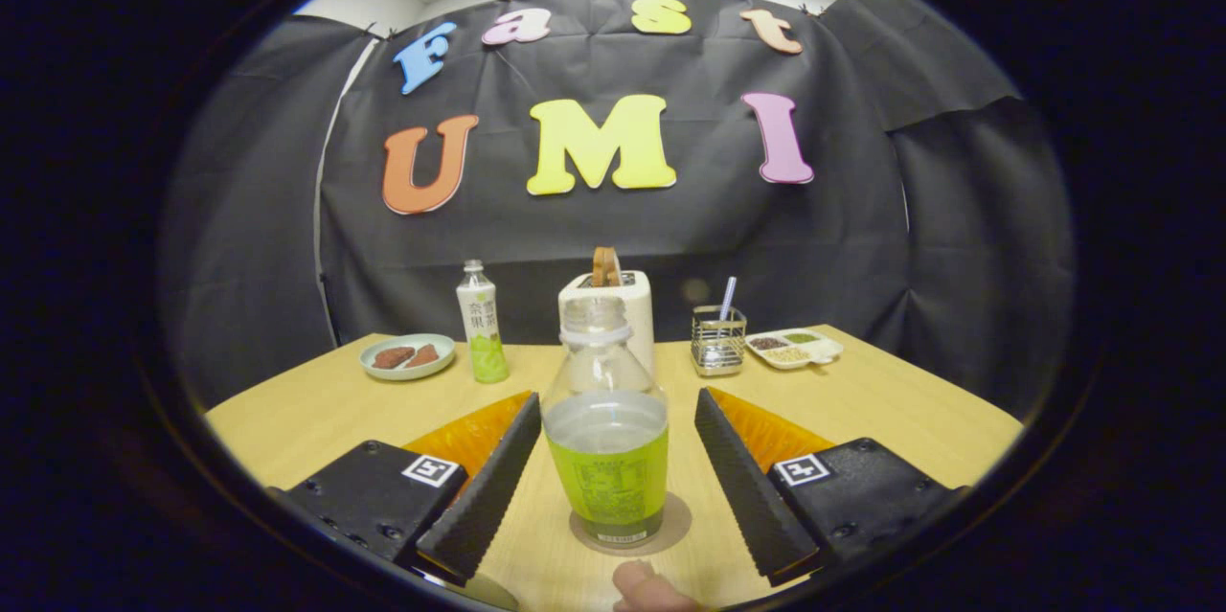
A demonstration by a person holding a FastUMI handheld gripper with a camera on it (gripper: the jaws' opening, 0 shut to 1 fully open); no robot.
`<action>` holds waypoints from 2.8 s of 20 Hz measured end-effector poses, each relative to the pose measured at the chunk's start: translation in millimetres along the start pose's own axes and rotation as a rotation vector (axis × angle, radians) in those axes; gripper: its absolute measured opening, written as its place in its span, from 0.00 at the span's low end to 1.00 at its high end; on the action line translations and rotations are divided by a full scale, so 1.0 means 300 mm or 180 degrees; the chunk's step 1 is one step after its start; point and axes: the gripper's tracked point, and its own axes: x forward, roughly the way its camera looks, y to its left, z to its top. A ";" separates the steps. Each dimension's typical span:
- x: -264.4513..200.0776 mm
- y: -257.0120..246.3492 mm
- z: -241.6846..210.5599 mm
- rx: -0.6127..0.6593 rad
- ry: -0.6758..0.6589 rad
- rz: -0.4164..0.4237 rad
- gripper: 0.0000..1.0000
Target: Take the bottle from table, then pour the juice into the cup, finally place the bottle on the coaster
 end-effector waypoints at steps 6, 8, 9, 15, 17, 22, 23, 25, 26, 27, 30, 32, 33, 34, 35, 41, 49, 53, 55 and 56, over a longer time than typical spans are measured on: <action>-0.183 0.008 0.161 -0.0033 -0.0237 0.0086 1.00; -0.237 -0.024 0.205 -0.0073 -0.0246 -0.0023 1.00; -0.266 -0.040 0.225 -0.0071 -0.0230 -0.0084 1.00; -0.488 -0.108 0.284 -0.0102 -0.0185 -0.0312 1.00; -0.577 -0.126 0.292 -0.0156 -0.0204 -0.0370 1.00; -0.764 -0.147 0.237 -0.0160 -0.0127 -0.0300 1.00; -0.795 -0.162 0.220 -0.0155 -0.0106 -0.0309 1.00; -0.839 -0.204 0.181 -0.0138 -0.0050 -0.0396 1.00; -0.860 -0.216 0.161 -0.0140 -0.0026 -0.0415 1.00; -0.876 -0.225 0.143 -0.0150 -0.0008 -0.0421 1.00; -0.906 -0.247 0.076 -0.0147 0.0061 -0.0405 1.00; -0.922 -0.257 0.028 -0.0117 0.0113 -0.0342 1.00; -0.931 -0.268 0.004 -0.0099 0.0157 -0.0325 1.00; -0.942 -0.272 -0.009 -0.0092 0.0165 -0.0294 1.00; -0.948 -0.276 -0.013 -0.0114 0.0168 -0.0281 1.00; -0.981 -0.308 -0.022 -0.0298 0.0031 -0.0354 1.00; -0.963 -0.259 -0.070 -0.0267 0.0136 -0.0190 1.00; -0.967 -0.255 -0.081 -0.0281 0.0142 -0.0185 1.00; -0.963 -0.258 -0.081 -0.0264 0.0145 -0.0196 1.00; -0.964 -0.260 -0.084 -0.0245 0.0143 -0.0199 1.00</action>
